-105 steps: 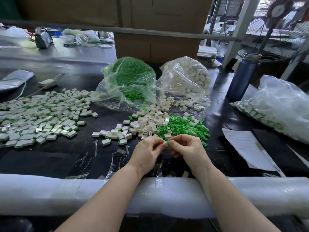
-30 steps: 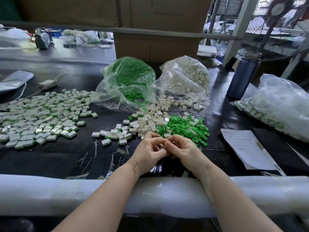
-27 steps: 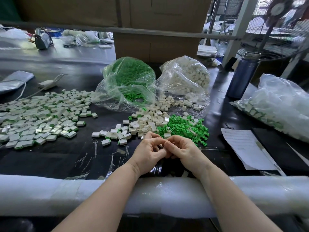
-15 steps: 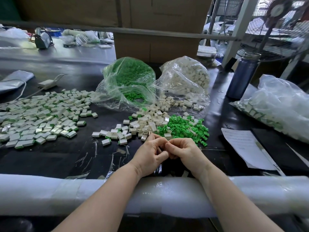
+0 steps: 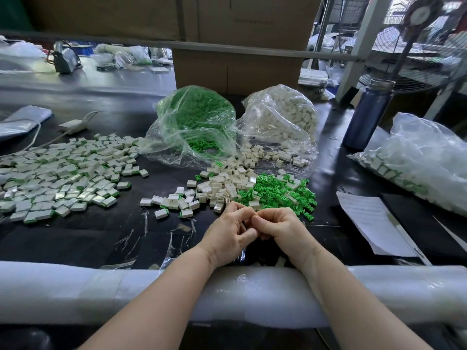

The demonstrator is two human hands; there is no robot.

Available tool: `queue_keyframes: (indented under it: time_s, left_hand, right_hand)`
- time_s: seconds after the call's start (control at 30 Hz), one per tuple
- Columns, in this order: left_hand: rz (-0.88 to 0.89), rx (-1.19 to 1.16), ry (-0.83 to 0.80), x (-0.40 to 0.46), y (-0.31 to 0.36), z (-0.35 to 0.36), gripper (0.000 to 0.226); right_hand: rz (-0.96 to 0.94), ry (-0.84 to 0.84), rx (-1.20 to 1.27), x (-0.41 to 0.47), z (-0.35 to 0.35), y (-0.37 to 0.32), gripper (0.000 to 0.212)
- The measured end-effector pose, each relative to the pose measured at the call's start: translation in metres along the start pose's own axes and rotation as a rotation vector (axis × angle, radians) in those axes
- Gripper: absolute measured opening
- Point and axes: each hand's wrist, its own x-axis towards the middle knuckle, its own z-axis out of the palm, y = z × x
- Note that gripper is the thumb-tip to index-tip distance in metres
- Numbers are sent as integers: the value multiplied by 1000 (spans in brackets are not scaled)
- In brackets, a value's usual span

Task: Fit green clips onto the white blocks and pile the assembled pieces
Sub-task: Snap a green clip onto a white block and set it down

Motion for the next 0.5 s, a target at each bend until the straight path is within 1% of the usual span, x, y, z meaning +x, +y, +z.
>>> queue_keyframes:
  time_s: [0.1,0.27,0.33,0.4,0.5]
  left_hand:
    - [-6,-7,-2,0,0,0,7]
    - [5,-44,45,1,-2,0,9]
    - [14,-68,72,2,-4,0,10]
    - [22,-100,86,2,-4,0,7]
    - [20,-114,127,2,-5,0,6]
  right_hand:
    - [4,9,9,0,0,0,16]
    - [-21,15,22,0,3,-1,15]
    - [-40,31,-17,0,4,-2,17]
    - [-43,54,-37,0,4,-2,22]
    - [-27,108,-13,0,4,-2,27]
